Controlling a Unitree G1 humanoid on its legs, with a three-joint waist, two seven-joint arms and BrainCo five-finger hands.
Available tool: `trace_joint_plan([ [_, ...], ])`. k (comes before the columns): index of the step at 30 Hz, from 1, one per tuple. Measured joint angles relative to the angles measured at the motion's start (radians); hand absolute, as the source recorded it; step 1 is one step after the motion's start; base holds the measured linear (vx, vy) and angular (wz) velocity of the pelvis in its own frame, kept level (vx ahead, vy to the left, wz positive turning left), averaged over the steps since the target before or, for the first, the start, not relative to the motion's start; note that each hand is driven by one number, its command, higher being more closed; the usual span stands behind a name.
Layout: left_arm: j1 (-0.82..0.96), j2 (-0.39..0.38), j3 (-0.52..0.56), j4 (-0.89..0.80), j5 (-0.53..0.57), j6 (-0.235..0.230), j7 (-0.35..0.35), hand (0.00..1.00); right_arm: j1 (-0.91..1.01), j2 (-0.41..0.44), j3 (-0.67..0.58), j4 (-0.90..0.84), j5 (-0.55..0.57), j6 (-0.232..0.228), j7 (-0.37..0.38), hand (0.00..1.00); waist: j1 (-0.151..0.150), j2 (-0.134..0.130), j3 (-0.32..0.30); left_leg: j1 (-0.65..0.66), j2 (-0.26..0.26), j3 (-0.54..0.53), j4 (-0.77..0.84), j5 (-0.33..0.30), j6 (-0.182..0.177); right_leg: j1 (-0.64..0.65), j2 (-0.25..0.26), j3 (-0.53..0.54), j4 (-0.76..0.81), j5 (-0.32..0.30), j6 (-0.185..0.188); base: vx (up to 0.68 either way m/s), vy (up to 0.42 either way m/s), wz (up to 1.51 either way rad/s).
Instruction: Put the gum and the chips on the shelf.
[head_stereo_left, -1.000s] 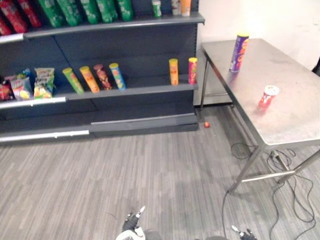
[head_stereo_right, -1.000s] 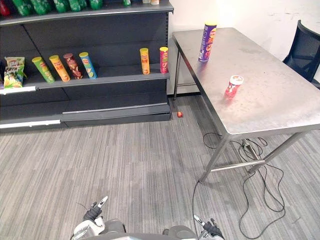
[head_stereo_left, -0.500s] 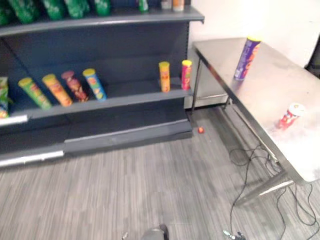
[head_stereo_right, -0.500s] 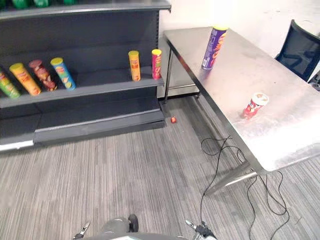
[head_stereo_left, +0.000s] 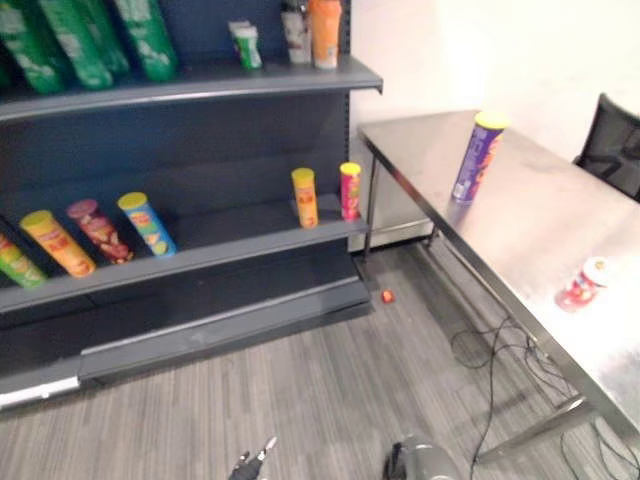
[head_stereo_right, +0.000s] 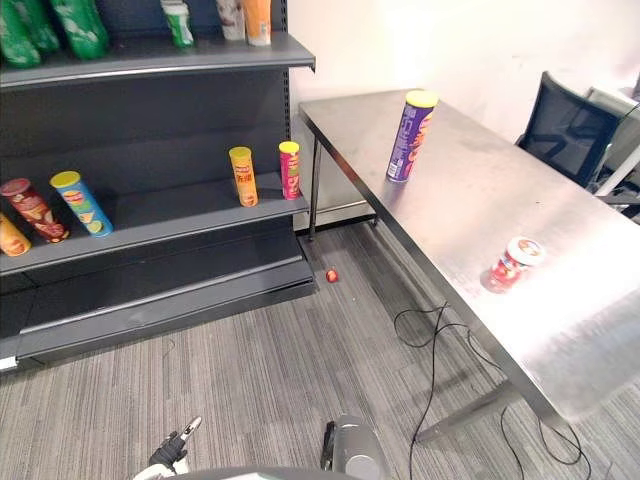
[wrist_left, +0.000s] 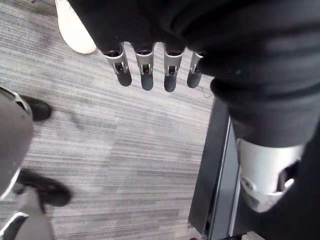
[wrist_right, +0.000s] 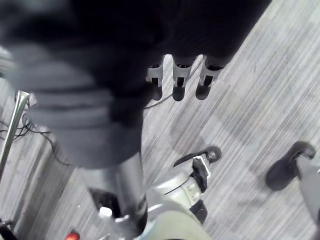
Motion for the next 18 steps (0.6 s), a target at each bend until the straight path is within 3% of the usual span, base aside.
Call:
trace_joint_plan([
  [1,-0.001,-0.011,0.001,0.003,0.015,0.002,-0.001,0.00,-0.008,-0.005,-0.010,0.003,0.000,0.000,0.004,0.00,-0.009,0.017,0.005,0.036,0.018,-0.004,-0.033,-0.009,-0.007,0.006,0.007,-0.077,-0.058,0.087,-0.087,0.65,-0.171,0.18],
  [3,-0.013,-0.040,-0.002,0.020,0.039,0.001,-0.011,0.00,-0.038,-0.024,-0.038,0.009,-0.002,-0.005,0.003,0.00,-0.016,0.063,0.008,0.055,0.058,-0.013,-0.047,0.048,-0.045,0.009,0.028,-0.160,-0.012,0.061,-0.132,0.62,-0.199,-0.10],
  [4,-0.017,-0.053,0.000,0.021,0.049,0.001,-0.014,0.00,-0.066,-0.022,-0.037,0.002,-0.003,-0.011,0.005,0.00,-0.013,0.058,0.025,0.054,0.053,-0.035,-0.022,0.089,-0.068,-0.023,-0.002,-0.209,0.078,0.040,-0.164,0.41,-0.205,-0.39],
  [5,-0.015,-0.058,0.002,0.030,0.060,0.001,-0.016,0.00,-0.068,-0.019,-0.038,-0.005,-0.003,-0.013,0.006,0.00,-0.012,0.056,0.025,0.050,0.050,-0.044,0.006,0.101,-0.083,-0.017,0.002,-0.214,0.091,0.020,-0.191,0.50,-0.285,-0.55],
  [6,-0.012,-0.065,0.015,0.034,0.068,0.001,-0.018,0.00,-0.064,-0.012,-0.049,-0.019,-0.002,-0.013,0.006,0.00,-0.013,0.056,0.023,0.026,0.062,-0.060,0.123,0.113,-0.099,0.048,0.035,-0.226,0.041,-0.046,-0.196,0.66,-0.306,-0.56],
  [7,-0.013,-0.062,0.023,0.037,0.069,-0.001,-0.019,0.00,-0.061,-0.011,-0.055,-0.024,-0.001,-0.015,0.006,0.00,-0.012,0.054,0.023,-0.045,0.079,-0.075,0.342,0.127,-0.123,0.128,0.070,-0.205,-0.059,-0.099,-0.183,0.65,-0.265,-0.63],
  [8,-0.016,-0.060,0.024,0.036,0.069,-0.001,-0.019,0.00,-0.064,-0.010,-0.055,-0.025,0.000,-0.015,0.006,0.00,-0.011,0.064,0.025,-0.100,0.093,-0.100,0.478,0.162,-0.163,0.154,0.094,-0.187,-0.093,-0.101,-0.180,0.53,-0.127,-0.79],
  [9,-0.017,-0.059,0.037,0.030,0.068,-0.001,-0.023,0.00,-0.066,-0.011,-0.051,-0.030,0.001,-0.016,0.004,0.00,-0.008,0.066,0.026,-0.215,0.116,-0.143,0.736,0.227,-0.228,0.209,0.126,-0.148,-0.150,-0.100,-0.182,0.50,-0.069,-1.04],
  [10,-0.019,-0.052,0.051,0.020,0.062,-0.003,-0.026,0.00,-0.066,-0.006,-0.045,-0.028,0.005,-0.019,0.000,0.00,0.003,0.054,0.032,-0.282,0.130,-0.136,0.910,0.236,-0.226,0.282,0.145,-0.093,-0.196,-0.100,-0.182,0.51,-0.060,-1.17],
  [11,-0.016,-0.044,0.052,0.014,0.057,-0.004,-0.027,0.00,-0.066,-0.006,-0.033,-0.024,0.005,-0.019,-0.001,0.00,0.009,0.045,0.034,-0.305,0.138,-0.129,0.970,0.236,-0.223,0.318,0.150,-0.057,-0.215,-0.100,-0.182,0.49,-0.050,-1.33],
  [12,-0.012,-0.032,0.052,0.003,0.055,-0.004,-0.029,0.00,-0.070,-0.004,-0.015,-0.024,0.006,-0.020,-0.001,0.00,0.027,0.034,0.040,-0.343,0.152,-0.101,1.043,0.227,-0.202,0.368,0.151,-0.003,-0.238,-0.100,-0.181,0.46,-0.016,-1.71],
  [13,-0.012,-0.024,0.052,-0.002,0.052,-0.010,-0.028,0.00,-0.086,-0.007,0.011,-0.024,0.013,-0.024,-0.001,0.00,0.034,0.017,0.044,-0.418,0.179,-0.072,1.103,0.193,-0.150,0.430,0.151,0.094,-0.266,-0.097,-0.176,0.45,0.021,-1.76],
  [16,-0.013,-0.019,0.083,-0.004,0.034,-0.018,-0.023,0.00,-0.123,-0.004,0.013,-0.023,0.013,-0.026,-0.003,0.00,0.049,0.017,0.044,-0.521,0.217,-0.060,1.029,0.133,-0.111,0.470,0.130,0.249,-0.281,-0.085,-0.140,0.41,0.194,-1.97],
  [17,-0.012,-0.019,0.095,-0.009,0.026,-0.020,-0.015,0.00,-0.133,0.000,0.014,-0.025,0.013,-0.029,-0.003,0.00,0.062,0.009,0.046,-0.551,0.213,-0.092,0.875,0.120,-0.112,0.478,0.094,0.326,-0.271,-0.088,-0.097,0.35,0.269,-1.84],
  [18,-0.010,-0.019,0.095,-0.008,0.025,-0.023,-0.011,0.00,-0.132,0.000,0.016,-0.026,0.014,-0.030,-0.003,0.00,0.063,0.006,0.045,-0.553,0.208,-0.117,0.786,0.123,-0.114,0.477,0.081,0.348,-0.262,-0.094,-0.078,0.41,0.402,-2.28],
])
